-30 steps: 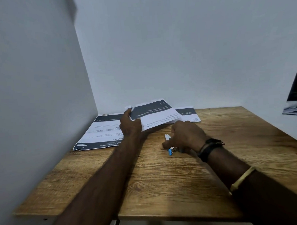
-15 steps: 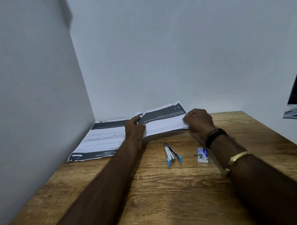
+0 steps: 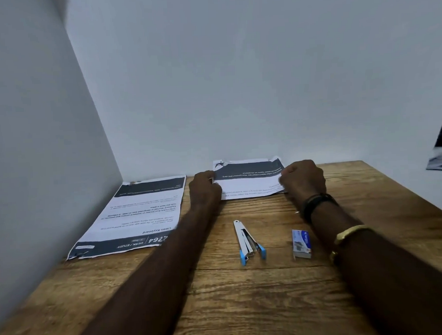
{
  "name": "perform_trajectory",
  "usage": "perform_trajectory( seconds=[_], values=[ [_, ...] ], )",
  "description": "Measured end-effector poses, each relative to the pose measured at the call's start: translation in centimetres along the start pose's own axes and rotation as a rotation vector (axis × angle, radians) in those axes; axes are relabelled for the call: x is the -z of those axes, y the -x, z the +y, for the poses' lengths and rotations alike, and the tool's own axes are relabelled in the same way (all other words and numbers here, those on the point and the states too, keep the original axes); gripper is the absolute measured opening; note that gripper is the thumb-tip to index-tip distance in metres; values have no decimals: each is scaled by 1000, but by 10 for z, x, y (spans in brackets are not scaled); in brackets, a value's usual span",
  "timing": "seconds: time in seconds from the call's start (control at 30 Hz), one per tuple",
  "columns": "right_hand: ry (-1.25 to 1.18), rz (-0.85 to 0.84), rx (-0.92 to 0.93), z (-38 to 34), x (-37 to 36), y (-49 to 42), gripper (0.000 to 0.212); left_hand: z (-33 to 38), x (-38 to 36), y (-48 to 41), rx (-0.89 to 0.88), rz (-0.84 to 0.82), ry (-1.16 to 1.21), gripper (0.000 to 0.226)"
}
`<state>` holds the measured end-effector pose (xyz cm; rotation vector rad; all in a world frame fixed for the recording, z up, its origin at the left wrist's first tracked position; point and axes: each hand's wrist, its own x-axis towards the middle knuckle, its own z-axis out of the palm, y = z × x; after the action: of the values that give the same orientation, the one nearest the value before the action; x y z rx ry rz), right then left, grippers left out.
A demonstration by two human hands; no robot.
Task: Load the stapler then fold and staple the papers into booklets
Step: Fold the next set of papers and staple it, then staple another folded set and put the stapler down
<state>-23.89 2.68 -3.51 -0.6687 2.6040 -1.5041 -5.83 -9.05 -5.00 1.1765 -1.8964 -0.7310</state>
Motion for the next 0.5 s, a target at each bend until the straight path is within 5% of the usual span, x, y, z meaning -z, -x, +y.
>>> perform_trajectory(
  seconds=[0.3,0.5],
  values=[
    [229,-35,30,0,-15,-8,29,4,-20,-10,-51,-257,-447,29],
    [309,-11,132,-1,-10,0,30,2,-15,-7,-74,-214,-317,29]
  ],
)
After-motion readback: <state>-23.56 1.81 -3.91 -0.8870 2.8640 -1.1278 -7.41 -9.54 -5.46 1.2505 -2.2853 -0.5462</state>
